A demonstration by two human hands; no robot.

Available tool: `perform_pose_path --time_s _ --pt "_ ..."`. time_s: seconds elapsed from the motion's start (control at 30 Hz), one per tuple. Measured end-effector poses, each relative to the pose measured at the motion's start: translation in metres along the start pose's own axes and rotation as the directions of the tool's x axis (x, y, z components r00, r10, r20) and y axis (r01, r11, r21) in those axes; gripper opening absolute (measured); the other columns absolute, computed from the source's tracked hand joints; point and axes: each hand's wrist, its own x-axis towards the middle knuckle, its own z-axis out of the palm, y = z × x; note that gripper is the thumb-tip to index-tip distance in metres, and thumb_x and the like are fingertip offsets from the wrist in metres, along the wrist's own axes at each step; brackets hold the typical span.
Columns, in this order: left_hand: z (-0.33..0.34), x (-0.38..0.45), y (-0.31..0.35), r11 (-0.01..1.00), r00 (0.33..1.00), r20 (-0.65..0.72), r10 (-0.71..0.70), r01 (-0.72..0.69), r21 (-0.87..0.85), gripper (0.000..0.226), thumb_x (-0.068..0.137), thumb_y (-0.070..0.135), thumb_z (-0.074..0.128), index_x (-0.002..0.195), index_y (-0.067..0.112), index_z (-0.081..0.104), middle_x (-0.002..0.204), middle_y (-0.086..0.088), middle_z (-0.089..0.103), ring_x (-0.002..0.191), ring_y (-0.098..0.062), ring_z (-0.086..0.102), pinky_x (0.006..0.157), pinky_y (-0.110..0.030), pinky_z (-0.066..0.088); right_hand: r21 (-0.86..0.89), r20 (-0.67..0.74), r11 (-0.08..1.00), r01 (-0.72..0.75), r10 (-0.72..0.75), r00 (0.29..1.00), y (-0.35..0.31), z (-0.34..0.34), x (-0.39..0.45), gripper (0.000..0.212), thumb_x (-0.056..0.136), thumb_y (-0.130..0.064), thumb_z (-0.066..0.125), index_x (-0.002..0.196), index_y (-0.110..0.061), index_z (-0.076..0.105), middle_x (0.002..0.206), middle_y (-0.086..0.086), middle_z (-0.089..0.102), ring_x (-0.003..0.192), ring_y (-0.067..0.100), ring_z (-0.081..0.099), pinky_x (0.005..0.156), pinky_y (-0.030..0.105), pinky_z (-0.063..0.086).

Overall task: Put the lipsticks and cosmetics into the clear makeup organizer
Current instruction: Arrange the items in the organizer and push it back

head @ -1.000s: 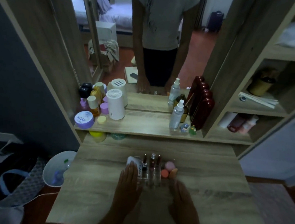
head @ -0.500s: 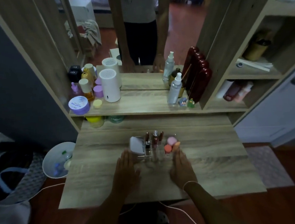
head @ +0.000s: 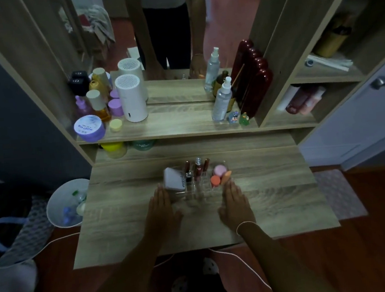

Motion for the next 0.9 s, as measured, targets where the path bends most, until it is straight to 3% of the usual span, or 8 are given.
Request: perform_pose_path --time_s 0.1,0.37,0.5,0.9 --pt "0.002 0.004 -0.001 1.0 1.0 0.013 0.012 -0.012 -0.01 0.086 0.091 0.048 0.048 0.143 -0.008 0.01 0.153 -0.032 0.011 0.144 -0.04 0.014 0.12 -0.047 0.016 -0.02 -0.013 1.0 -0.005 0.005 1.0 0.003 0.0 0.0 0.083 0.091 -0.035 0.045 0.149 -0.009 -0.009 0.161 0.015 -0.003 0.148 0.031 0.002 0.121 0.047 0.013" --pt "0.007 0.021 0.014 1.0 0.997 0.08 0.024 -0.023 -0.013 0.088 0.09 0.057 0.032 0.145 -0.004 0.001 0.156 -0.026 0.003 0.146 -0.033 0.008 0.121 -0.044 0.013 0.005 -0.006 0.999 -0.043 0.043 0.999 0.025 -0.007 0.009 0.08 0.092 -0.032 0.043 0.149 -0.008 -0.007 0.161 0.016 -0.002 0.148 0.031 0.002 0.121 0.047 0.01" --pt "0.015 0.031 0.03 0.999 0.994 0.104 0.033 -0.032 -0.006 0.089 0.091 0.049 0.045 0.144 -0.005 -0.002 0.156 -0.027 0.0 0.146 -0.033 0.005 0.12 -0.042 0.009 -0.029 0.011 0.999 -0.041 0.042 0.999 0.045 -0.014 0.019 0.081 0.091 -0.036 0.045 0.149 -0.008 -0.004 0.16 0.017 -0.001 0.148 0.031 0.002 0.12 0.048 0.013" --pt "0.037 0.067 0.088 0.999 0.994 0.112 -0.001 0.005 -0.034 0.086 0.093 0.049 0.044 0.145 -0.004 0.001 0.157 -0.025 0.003 0.146 -0.032 0.007 0.12 -0.04 0.011 0.014 -0.008 1.0 -0.007 0.007 1.0 0.111 -0.036 0.045 0.081 0.09 -0.036 0.049 0.15 -0.008 0.001 0.16 0.015 0.006 0.148 0.029 0.006 0.121 0.047 0.014"
